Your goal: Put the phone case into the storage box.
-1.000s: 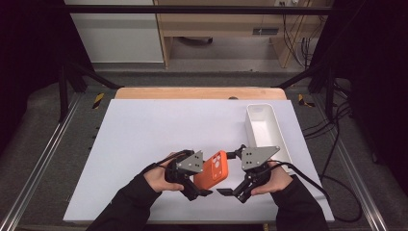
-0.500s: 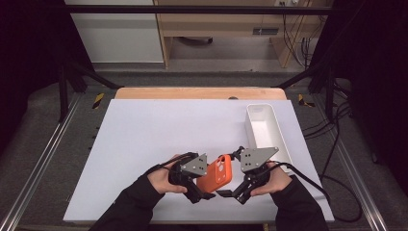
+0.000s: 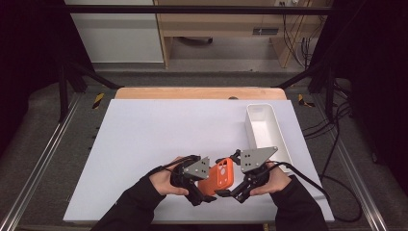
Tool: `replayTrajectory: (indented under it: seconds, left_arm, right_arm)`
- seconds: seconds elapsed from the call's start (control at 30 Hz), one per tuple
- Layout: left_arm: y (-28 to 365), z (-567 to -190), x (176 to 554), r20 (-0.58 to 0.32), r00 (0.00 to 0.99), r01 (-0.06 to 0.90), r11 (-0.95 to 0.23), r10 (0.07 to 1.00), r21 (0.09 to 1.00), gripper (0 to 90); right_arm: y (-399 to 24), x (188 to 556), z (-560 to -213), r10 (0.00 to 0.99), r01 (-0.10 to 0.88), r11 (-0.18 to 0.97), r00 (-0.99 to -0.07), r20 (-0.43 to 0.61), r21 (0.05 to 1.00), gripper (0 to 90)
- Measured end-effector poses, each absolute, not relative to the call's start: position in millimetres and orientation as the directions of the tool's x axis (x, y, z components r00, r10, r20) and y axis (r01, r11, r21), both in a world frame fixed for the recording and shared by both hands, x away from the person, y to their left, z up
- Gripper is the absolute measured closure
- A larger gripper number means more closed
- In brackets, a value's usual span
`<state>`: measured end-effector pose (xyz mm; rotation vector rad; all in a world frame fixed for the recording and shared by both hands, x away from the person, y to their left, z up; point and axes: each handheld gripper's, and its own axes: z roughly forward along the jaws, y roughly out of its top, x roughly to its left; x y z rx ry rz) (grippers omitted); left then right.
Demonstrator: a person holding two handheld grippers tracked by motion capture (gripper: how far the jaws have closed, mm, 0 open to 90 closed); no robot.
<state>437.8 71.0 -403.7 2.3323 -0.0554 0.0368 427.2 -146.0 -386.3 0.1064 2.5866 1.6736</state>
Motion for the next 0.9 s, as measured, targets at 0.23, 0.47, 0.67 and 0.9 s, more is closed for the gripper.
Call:
replayTrajectory:
  seconds: [0.23,0.47,0.67,0.9]
  left_arm:
    - [72.1,-404.8,437.7,0.043,0.999,-0.054,-0.686,-0.033,0.725,15.6]
    - [72.1,-406.5,437.9,0.046,0.999,-0.054,-0.686,-0.030,0.725,15.4]
    - [72.6,-407.4,437.0,0.038,0.999,-0.043,-0.688,-0.022,0.724,15.3]
    - [72.5,-408.7,435.9,0.044,0.999,-0.049,-0.696,-0.026,0.716,10.7]
  right_arm:
    - [-145.7,427.3,-386.5,0.086,0.029,0.411,-0.996,-0.007,0.911,15.4]
    - [-145.4,427.9,-386.7,0.086,0.027,0.419,-0.996,-0.011,0.907,15.9]
    - [-144.2,427.7,-386.9,0.091,0.043,0.424,-0.996,0.004,0.905,16.1]
    - [-143.6,427.6,-387.2,0.099,0.051,0.429,-0.995,0.009,0.902,16.0]
